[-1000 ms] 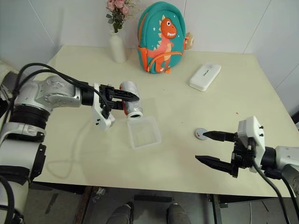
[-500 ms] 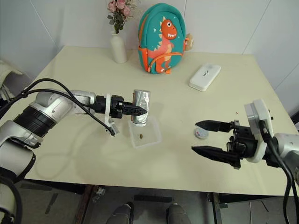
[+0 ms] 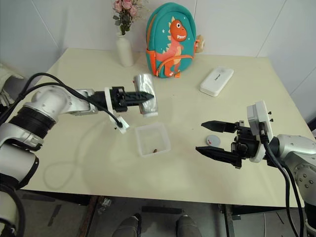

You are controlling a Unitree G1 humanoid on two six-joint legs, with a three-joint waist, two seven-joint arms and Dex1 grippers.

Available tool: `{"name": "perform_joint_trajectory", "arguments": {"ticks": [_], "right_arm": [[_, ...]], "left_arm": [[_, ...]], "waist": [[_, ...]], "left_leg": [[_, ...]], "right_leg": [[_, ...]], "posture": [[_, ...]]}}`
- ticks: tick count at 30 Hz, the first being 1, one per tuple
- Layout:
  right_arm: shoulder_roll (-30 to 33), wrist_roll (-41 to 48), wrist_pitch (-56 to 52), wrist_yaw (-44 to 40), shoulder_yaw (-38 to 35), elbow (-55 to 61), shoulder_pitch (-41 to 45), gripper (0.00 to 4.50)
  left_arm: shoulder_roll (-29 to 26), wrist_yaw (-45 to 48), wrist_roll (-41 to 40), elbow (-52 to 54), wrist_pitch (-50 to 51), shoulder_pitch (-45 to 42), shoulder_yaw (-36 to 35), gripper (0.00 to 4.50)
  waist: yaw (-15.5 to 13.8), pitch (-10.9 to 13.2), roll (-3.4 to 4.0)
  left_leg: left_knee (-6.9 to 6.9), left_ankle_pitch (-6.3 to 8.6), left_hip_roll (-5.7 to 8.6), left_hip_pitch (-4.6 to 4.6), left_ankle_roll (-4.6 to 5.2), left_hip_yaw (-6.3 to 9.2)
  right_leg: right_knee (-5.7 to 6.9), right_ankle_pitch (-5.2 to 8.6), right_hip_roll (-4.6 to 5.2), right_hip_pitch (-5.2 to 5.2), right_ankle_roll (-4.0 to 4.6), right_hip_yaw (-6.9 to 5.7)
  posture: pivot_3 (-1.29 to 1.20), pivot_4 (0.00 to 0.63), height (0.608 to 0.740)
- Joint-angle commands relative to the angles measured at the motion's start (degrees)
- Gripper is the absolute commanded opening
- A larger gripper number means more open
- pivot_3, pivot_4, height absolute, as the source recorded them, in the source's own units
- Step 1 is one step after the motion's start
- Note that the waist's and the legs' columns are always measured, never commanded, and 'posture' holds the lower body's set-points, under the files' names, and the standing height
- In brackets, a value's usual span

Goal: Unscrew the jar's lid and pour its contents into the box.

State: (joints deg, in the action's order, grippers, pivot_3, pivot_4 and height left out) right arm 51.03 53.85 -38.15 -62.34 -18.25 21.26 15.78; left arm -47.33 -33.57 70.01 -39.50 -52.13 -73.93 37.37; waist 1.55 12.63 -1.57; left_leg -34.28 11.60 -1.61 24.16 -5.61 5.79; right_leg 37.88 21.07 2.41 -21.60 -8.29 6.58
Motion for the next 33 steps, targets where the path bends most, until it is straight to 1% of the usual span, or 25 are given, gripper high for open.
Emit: {"name": "perform_joint_trajectory", "arguments": {"ticks": [1, 3, 5, 7, 10, 15, 17, 20, 23, 27, 33], "right_arm": [[1.87, -3.43, 3.54, -3.96, 0.37, -2.91, 1.39, 4.47], [2.18, -4.80, 4.31, -5.59, 1.57, -4.91, 3.14, 4.47], [1.46, -5.87, 5.11, -5.80, 2.69, -6.56, 5.45, 4.47], [0.96, -6.61, 5.43, -5.89, 3.46, -7.42, 6.88, 4.47], [-0.01, -6.88, 5.55, -6.15, 4.54, -8.51, 8.65, 4.47], [-1.36, -8.24, 6.19, -6.78, 5.87, -10.73, 11.03, 4.47], [-2.62, -9.14, 6.69, -7.01, 7.37, -12.30, 13.35, 4.47], [-3.67, -10.33, 7.40, -7.51, 8.40, -13.67, 15.03, 4.47], [-4.24, -11.06, 7.89, -7.88, 8.82, -14.56, 15.43, 4.47], [-4.43, -11.29, 7.85, -8.13, 8.75, -14.41, 15.15, 4.47], [-4.54, -11.14, 7.38, -7.67, 8.25, -13.16, 13.62, 4.47]], "left_arm": [[1.52, 18.91, -27.87, -5.93, -0.40, 4.95, -10.92, 1.98], [3.84, 30.39, -42.51, -5.21, 5.66, 10.25, -17.13, 1.98], [7.71, 42.60, -60.57, -1.35, 18.41, 16.05, -25.78, 1.98], [10.32, 49.99, -72.40, 3.94, 30.53, 20.12, -32.32, 1.98], [12.14, 55.10, -82.61, 12.43, 44.34, 25.68, -39.17, 1.98], [13.47, 58.77, -89.81, 20.74, 57.03, 31.03, -44.51, 1.98], [15.37, 63.26, -94.88, 23.16, 61.62, 34.48, -45.69, 1.98], [16.78, 67.61, -96.67, 24.36, 63.25, 37.28, -46.37, 1.98], [17.56, 70.60, -98.91, 24.51, 67.82, 39.61, -47.31, 1.98], [17.63, 71.83, -97.04, 22.81, 67.39, 40.66, -47.47, 1.98], [17.35, 74.32, -91.12, 18.28, 60.56, 42.36, -45.48, 1.98]], "waist": [[0.05, -0.03, 0.05], [0.19, -0.04, 0.08], [0.18, -0.04, 0.12], [0.20, -0.03, 0.13], [0.27, -0.02, 0.13], [0.15, -0.03, 0.13], [0.15, -0.03, 0.14], [0.18, -0.03, 0.14], [0.17, -0.03, 0.13], [0.16, -0.03, 0.13], [0.24, -0.03, 0.14]], "left_leg": [[-0.01, 0.00, 0.00, -0.02, 0.00, -0.04], [-0.02, -0.01, -0.02, -0.05, 0.01, -0.07], [-0.03, -0.02, -0.03, -0.10, 0.02, -0.08], [-0.05, -0.07, -0.03, -0.10, 0.05, -0.08], [-0.14, -0.08, -0.08, -0.08, 0.04, 0.04], [-0.51, -0.07, -0.05, -0.07, 0.05, 0.05], [-0.70, -0.07, -0.04, -0.08, 0.05, 0.05], [-0.79, -0.10, -0.03, -0.14, 0.06, 0.04], [-0.79, -0.16, -0.05, -0.11, 0.08, 0.06], [-0.78, -0.16, -0.05, -0.11, 0.08, 0.06], [-0.71, -0.16, -0.05, -0.11, 0.08, 0.05]], "right_leg": [[0.03, 0.00, 0.02, 0.01, 0.00, 0.00], [0.08, 0.00, 0.02, 0.00, 0.01, 0.01], [0.19, 0.02, 0.02, 0.00, 0.06, 0.00], [0.34, 0.03, 0.02, -0.02, 0.09, 0.01], [0.46, 0.05, -0.05, -0.06, 0.12, -0.06], [0.62, 0.05, -0.02, 0.02, 0.12, -0.05], [0.71, 0.00, -0.02, 0.06, 0.12, -0.04], [0.69, -0.16, -0.02, 0.16, 0.13, -0.04], [0.70, -0.24, -0.06, 0.12, 0.15, -0.05], [0.66, -0.25, -0.05, 0.12, 0.15, -0.05], [0.59, -0.25, -0.05, 0.11, 0.15, -0.04]], "posture": [[0.00, 0.150, 0.740], [0.00, 0.150, 0.740], [0.00, 0.150, 0.740], [0.00, 0.150, 0.740], [0.00, 0.150, 0.740], [0.00, 0.150, 0.740], [0.00, 0.150, 0.740], [0.00, 0.150, 0.740], [0.00, 0.150, 0.740], [0.00, 0.150, 0.740], [0.00, 0.150, 0.740]]}}
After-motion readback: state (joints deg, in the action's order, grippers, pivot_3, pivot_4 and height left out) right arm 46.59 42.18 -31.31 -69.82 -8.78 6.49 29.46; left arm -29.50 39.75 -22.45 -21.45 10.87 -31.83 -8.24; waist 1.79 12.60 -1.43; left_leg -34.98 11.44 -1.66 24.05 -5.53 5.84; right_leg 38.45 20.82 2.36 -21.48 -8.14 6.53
